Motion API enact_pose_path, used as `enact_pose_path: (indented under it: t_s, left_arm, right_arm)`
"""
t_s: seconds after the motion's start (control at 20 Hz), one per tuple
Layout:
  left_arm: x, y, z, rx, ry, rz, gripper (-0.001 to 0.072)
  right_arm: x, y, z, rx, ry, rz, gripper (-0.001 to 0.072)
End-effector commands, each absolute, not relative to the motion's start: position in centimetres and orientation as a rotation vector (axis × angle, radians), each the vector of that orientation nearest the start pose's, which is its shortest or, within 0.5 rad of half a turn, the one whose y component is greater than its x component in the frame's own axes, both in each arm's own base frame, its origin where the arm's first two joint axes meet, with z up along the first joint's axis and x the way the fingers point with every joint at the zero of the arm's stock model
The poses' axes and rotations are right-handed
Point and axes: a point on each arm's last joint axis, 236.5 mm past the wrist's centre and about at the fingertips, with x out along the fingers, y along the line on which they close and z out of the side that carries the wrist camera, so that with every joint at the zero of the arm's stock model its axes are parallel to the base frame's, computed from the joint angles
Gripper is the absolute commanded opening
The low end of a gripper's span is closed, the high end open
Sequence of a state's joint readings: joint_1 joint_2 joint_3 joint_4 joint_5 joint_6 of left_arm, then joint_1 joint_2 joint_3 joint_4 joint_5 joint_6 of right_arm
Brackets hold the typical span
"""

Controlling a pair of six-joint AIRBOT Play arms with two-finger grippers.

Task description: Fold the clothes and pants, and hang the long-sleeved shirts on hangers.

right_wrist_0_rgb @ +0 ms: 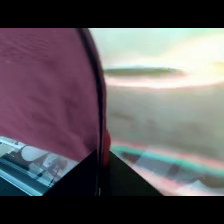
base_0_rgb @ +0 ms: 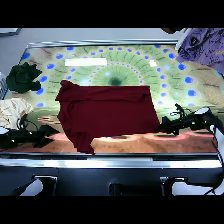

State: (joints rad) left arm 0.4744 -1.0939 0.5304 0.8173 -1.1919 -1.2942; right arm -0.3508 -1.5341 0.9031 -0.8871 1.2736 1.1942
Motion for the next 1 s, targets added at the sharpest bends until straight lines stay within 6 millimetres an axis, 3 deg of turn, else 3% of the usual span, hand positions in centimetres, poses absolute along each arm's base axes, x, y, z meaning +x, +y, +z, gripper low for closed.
enact_pose_path:
  t_s: [0.0, 0.2, 0.5, 0.55, 0.75, 0.95]
  left_arm:
    - [24.5, -6.5, -8.1, -0.986, 1.368, -0.179, 0.0662]
    - [24.6, -8.0, -8.5, -0.930, 1.381, -0.210, 0.0662]
    - [25.2, -8.6, -10.3, -0.963, 1.407, -0.147, 0.0654]
    - [25.3, -8.8, -10.5, -0.969, 1.412, -0.146, 0.0630]
    - [25.3, -9.3, -11.4, -0.980, 1.435, -0.135, 0.0248]
    - [25.6, -9.0, -11.6, -0.979, 1.422, -0.119, 0.0225]
  right_arm:
    - [31.4, 4.0, -9.1, 0.763, 1.547, 0.329, 0.0028]
    - [31.5, 4.0, -9.0, 0.763, 1.544, 0.329, 0.0028]
    - [31.7, 3.8, -8.3, 0.747, 1.519, 0.329, 0.0028]
    - [31.9, 3.8, -8.0, 0.741, 1.508, 0.328, 0.0028]
    - [32.2, 3.5, -6.8, 0.708, 1.469, 0.322, 0.0027]
    - [32.3, 3.3, -5.8, 0.691, 1.444, 0.317, 0.0027]
